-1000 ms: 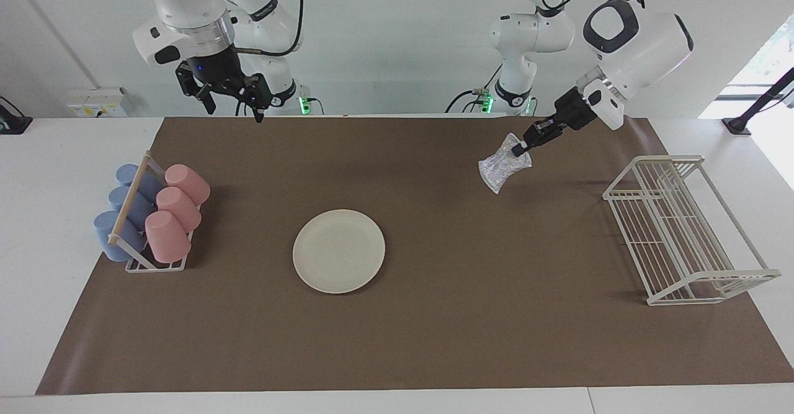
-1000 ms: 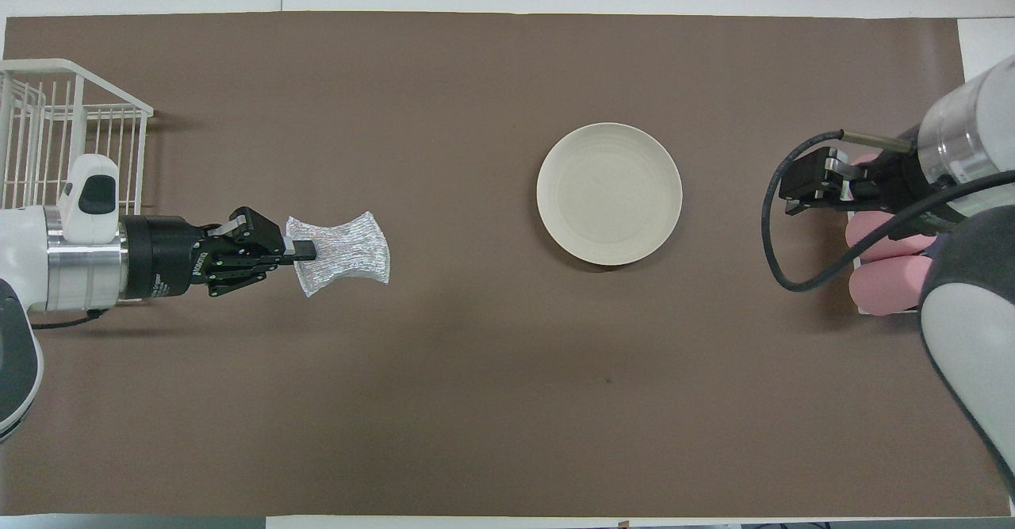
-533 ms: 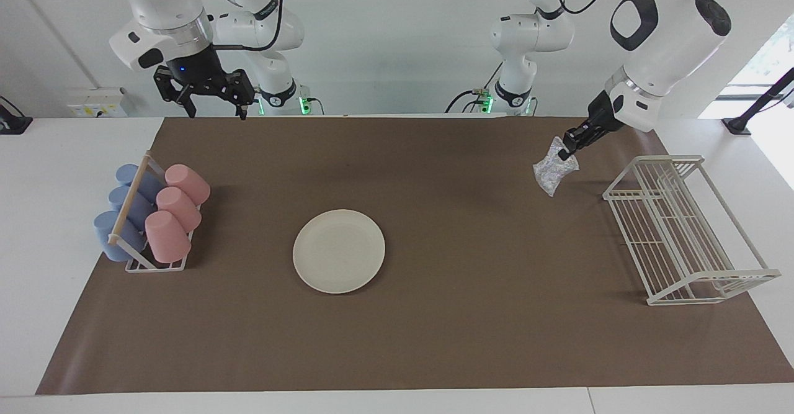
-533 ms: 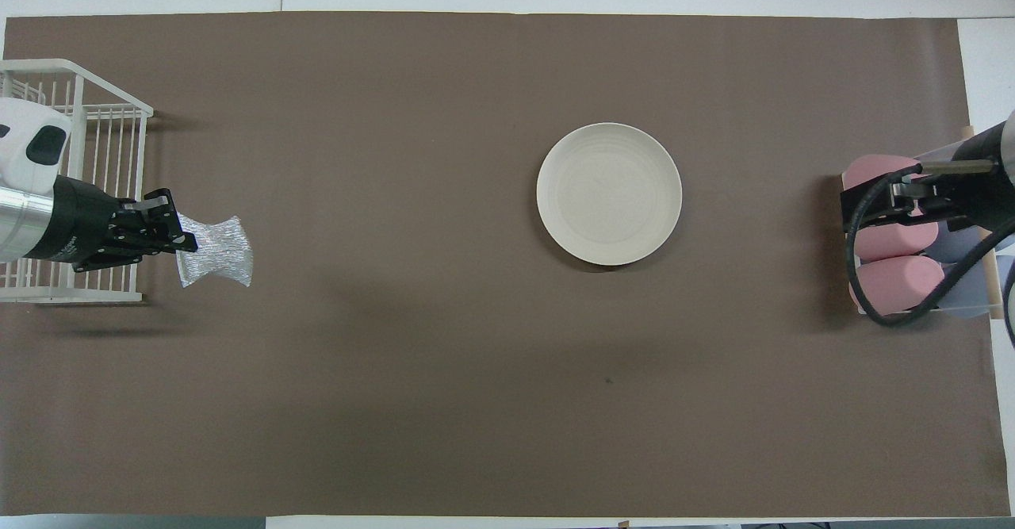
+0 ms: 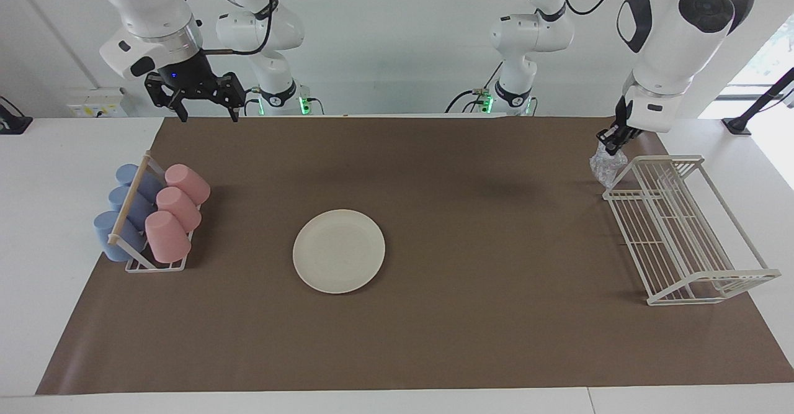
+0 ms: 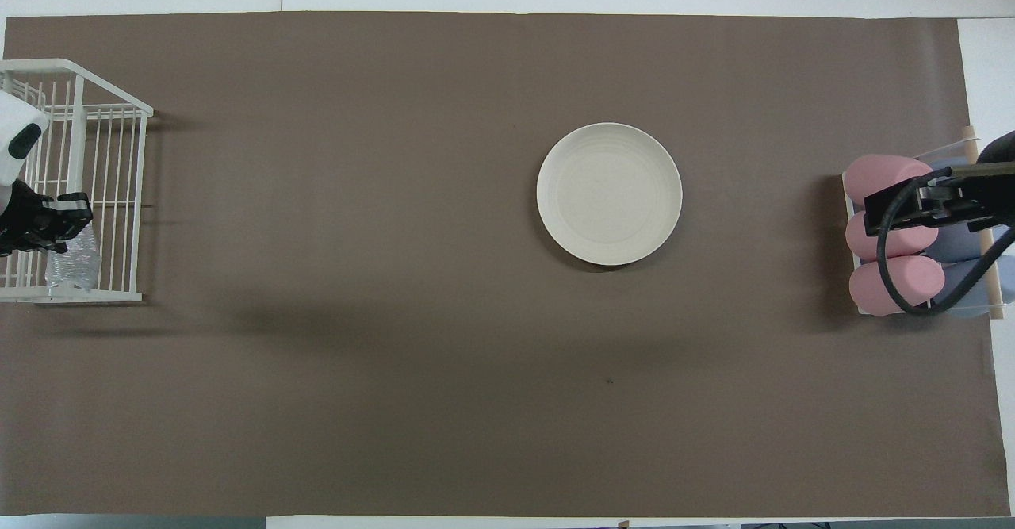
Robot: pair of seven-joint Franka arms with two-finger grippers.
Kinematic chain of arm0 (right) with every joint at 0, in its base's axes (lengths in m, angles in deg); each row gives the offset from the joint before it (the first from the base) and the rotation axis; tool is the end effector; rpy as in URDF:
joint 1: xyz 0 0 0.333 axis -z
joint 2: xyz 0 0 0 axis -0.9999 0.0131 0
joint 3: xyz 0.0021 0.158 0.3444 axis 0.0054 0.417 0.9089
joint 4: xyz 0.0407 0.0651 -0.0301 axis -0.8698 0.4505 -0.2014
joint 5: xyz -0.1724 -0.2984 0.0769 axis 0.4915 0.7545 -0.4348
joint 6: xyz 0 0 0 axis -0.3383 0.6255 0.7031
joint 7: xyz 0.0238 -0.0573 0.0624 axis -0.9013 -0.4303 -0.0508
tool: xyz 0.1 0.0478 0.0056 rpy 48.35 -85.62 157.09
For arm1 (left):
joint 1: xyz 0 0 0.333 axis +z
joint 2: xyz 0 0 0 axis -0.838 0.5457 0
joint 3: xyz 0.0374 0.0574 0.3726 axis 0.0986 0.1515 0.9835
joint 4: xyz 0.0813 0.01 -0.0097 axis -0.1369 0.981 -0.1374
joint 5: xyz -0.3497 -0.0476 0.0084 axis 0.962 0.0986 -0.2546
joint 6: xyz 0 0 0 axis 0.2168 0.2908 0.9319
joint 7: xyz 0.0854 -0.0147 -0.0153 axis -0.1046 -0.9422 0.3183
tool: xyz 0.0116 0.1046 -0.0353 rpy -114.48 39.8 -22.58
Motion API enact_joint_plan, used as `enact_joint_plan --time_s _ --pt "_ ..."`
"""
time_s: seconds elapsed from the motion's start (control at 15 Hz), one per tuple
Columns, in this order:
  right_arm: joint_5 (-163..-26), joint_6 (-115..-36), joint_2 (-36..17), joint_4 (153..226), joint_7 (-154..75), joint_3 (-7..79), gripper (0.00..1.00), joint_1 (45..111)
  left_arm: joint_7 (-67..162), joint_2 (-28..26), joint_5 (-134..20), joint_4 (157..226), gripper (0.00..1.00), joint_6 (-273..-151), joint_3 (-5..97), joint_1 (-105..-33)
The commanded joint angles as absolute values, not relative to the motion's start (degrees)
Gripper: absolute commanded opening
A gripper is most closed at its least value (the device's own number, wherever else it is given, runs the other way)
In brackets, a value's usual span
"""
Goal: Wipe plate with sponge
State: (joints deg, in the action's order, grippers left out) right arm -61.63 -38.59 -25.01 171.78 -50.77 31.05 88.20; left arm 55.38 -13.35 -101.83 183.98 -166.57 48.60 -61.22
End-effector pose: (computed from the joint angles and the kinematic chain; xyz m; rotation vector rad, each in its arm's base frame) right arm 0.4930 0.0221 0.7006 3.0876 0.0042 -0.1446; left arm 0.4917 -0.0092 0.6281 -2.7615 -0.3971 0.0402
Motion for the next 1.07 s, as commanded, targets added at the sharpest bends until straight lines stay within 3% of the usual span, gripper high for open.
enact_joint_plan --time_s 0.0,0.47,1.0 --pt "-62.5 -38.2 -25.8 172.5 -46.8 29.2 1.0 88.4 55.9 -12.3 -111.6 182.2 0.0 -164.7 48.5 -61.9" --pt "-61.7 -39.9 -25.9 172.8 -45.5 28.4 1.0 88.1 55.6 -3.0 -133.6 182.0 0.0 -167.4 48.4 -65.3" --pt "-61.9 -39.8 -26.2 173.6 -43.0 28.1 1.0 90.3 56.3 2.4 -138.3 184.5 0.0 -172.6 48.6 -65.2"
